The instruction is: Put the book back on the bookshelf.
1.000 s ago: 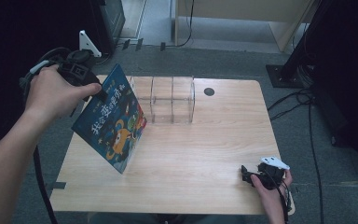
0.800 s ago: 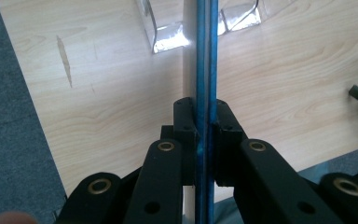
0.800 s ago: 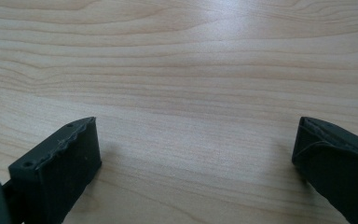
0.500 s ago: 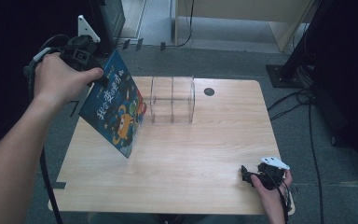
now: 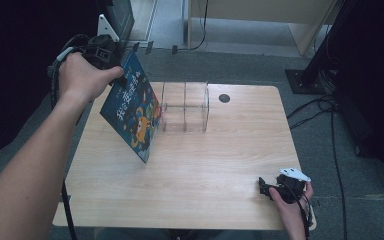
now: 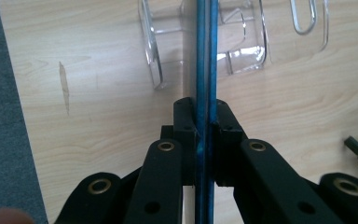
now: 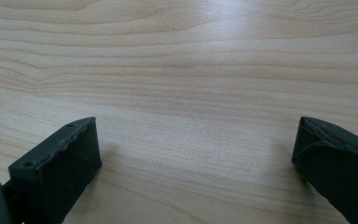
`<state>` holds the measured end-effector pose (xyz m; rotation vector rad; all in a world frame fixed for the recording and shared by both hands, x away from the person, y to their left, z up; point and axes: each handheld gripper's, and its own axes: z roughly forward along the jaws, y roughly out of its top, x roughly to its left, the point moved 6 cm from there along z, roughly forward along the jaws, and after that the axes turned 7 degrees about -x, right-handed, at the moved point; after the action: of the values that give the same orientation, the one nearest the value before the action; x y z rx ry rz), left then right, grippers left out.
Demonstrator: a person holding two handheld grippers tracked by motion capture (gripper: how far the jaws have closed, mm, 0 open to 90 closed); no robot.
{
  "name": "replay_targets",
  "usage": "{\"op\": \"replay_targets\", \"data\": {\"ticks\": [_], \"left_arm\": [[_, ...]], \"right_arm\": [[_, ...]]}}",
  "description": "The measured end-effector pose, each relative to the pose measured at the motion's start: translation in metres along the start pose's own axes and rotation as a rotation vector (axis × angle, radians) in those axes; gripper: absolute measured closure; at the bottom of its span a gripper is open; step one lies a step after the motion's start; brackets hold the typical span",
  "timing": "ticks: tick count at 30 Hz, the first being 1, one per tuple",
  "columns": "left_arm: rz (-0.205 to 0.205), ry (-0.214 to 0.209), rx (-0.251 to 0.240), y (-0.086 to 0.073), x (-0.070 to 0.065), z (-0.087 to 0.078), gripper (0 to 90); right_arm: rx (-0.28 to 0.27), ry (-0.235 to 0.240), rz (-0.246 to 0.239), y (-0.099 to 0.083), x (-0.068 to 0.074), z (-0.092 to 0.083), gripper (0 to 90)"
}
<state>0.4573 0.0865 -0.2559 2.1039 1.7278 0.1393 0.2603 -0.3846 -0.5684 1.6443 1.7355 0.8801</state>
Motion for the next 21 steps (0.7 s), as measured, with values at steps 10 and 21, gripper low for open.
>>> {"op": "replay_targets", "data": {"ticks": [10,21], "left_arm": [[-0.026,0.012,-0.01,0.018,-0.004,0.007,84.3],[-0.072,0.036,-0.002,0.031,0.001,0.018,84.3]], "right_arm": [[-0.001,0.001,0.001,0.0,0.0,0.0,0.3],[-0.001,0.002,0.0,0.0,0.0,0.0,0.3]]}}
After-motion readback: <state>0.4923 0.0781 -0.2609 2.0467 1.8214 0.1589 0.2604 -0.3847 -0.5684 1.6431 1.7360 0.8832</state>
